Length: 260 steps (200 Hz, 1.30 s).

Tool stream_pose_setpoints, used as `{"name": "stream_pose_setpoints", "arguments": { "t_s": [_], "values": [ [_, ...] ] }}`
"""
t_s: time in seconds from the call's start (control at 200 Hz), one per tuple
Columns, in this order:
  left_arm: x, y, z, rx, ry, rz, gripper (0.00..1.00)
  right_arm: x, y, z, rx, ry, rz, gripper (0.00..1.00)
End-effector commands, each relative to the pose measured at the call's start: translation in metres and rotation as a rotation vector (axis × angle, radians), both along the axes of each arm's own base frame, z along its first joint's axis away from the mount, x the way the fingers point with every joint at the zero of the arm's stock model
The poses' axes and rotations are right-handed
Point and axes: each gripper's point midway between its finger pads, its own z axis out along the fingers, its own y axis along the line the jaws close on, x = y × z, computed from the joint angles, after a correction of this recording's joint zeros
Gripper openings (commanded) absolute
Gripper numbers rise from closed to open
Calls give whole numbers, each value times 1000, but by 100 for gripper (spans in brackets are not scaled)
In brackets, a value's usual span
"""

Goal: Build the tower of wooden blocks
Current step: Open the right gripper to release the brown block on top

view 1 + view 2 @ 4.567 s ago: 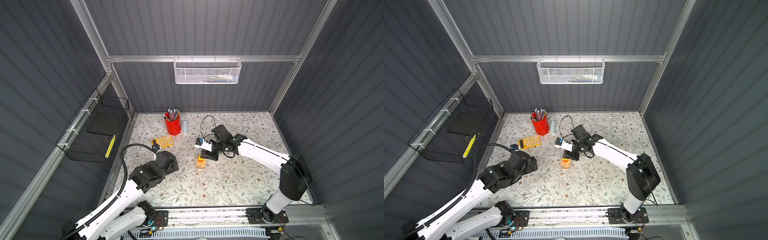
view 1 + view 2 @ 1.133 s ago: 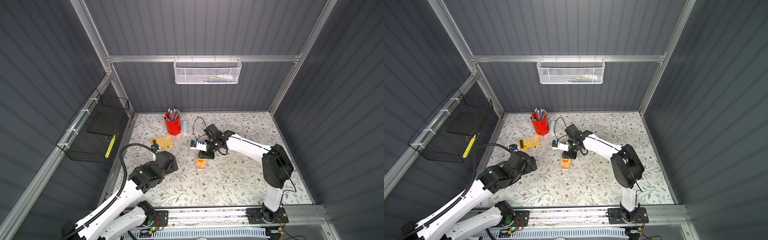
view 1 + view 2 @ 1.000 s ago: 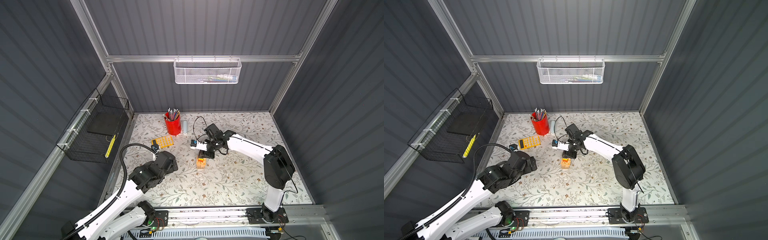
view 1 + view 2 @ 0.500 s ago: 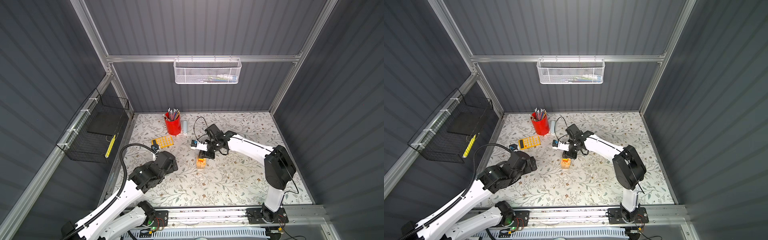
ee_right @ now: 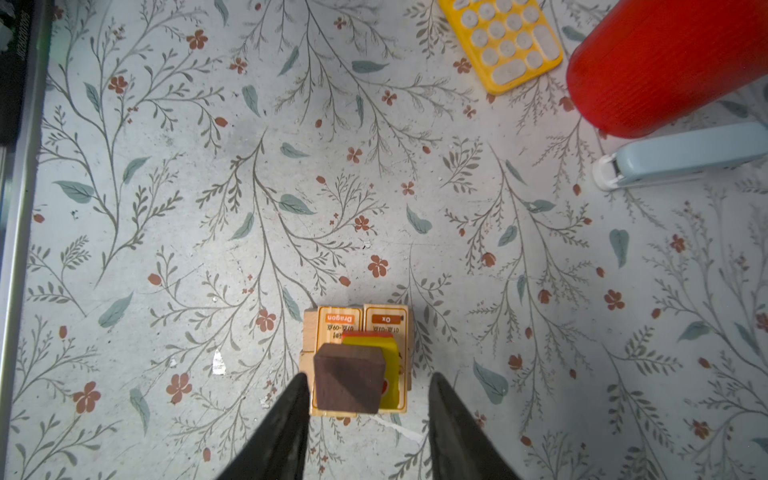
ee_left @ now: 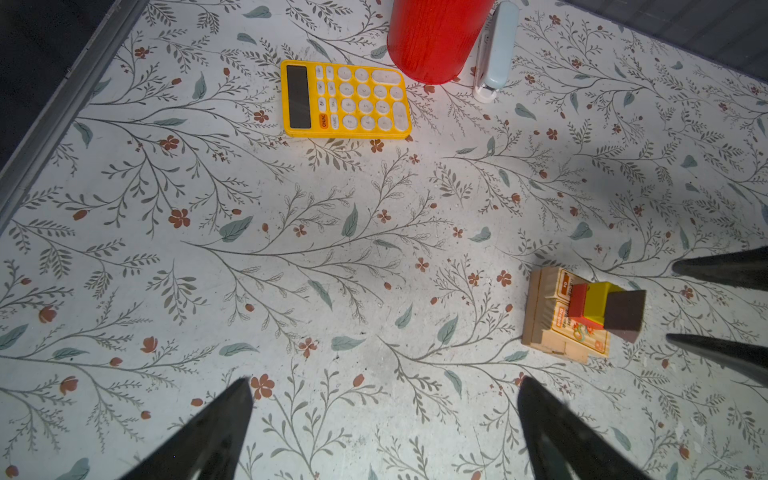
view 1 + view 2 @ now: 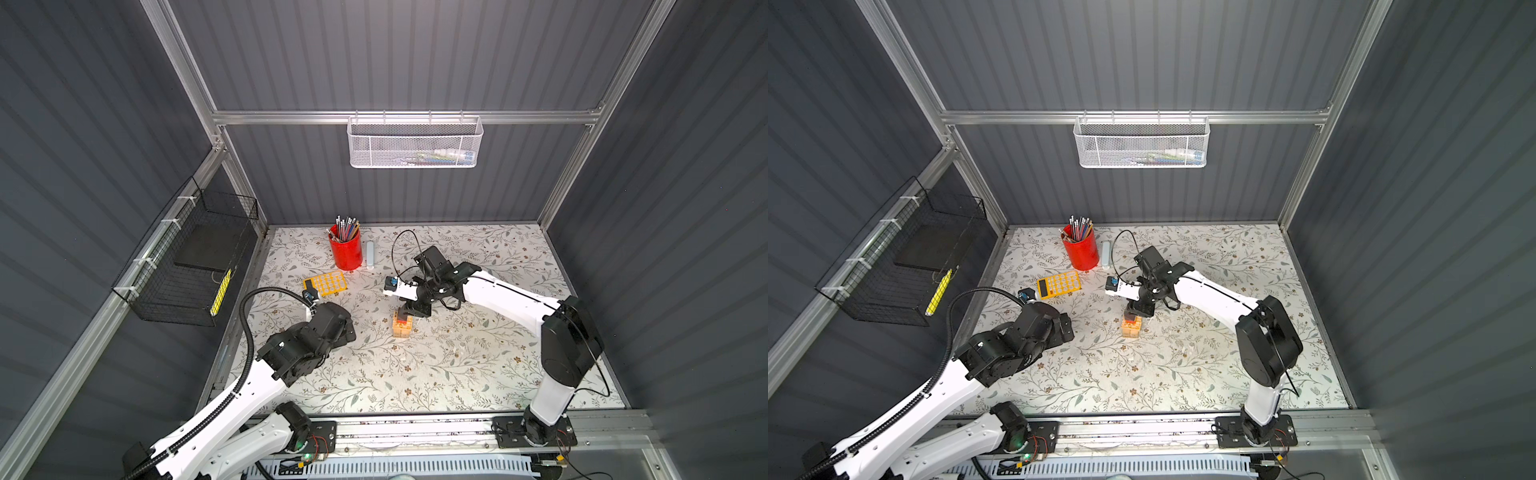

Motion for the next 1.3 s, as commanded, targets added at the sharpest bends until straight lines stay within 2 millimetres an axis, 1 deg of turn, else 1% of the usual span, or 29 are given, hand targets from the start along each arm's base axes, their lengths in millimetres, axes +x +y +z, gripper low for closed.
{"name": "stream_pose_setpoints", "arguments": {
  "t_s": [0.0, 0.18, 0.27, 0.32, 0.445, 0.615, 0.725, 0.916, 1.061, 1.196, 1.296],
  "values": [
    [-1, 2, 7, 1, -6, 8, 100, 0, 0, 17, 54, -17, -20, 48],
    [-1, 2, 7, -4, -8, 7, 99, -9, -3, 2, 44, 36, -36, 51],
    [-2, 2, 6, -4, -6, 8, 100, -12, -1, -2, 49, 48, -41, 54],
    [-2, 2, 5, -5, -5, 8, 99, -13, 0, -3, 56, 52, -47, 55],
    [-2, 2, 6, -4, -6, 8, 99, -14, 1, -13, 52, 62, -51, 59],
    [-3, 3, 5, -2, -5, 12, 99, -9, 1, -23, 30, 55, -68, 63],
    [-3, 4, 5, 1, -6, 13, 100, -5, 2, -25, 19, 47, -75, 65],
    [-2, 4, 3, 9, 0, 15, 100, -5, 3, -33, 10, 59, -63, 69],
    [-2, 4, 3, 12, 0, 13, 99, -4, 3, -39, -3, 65, -66, 70],
    [-2, 4, 2, 13, 2, 15, 100, -1, 3, -44, -14, 65, -71, 69],
    [-2, 5, 2, 12, 1, 15, 99, 2, 2, -46, -17, 71, -77, 66]
  ]
}}
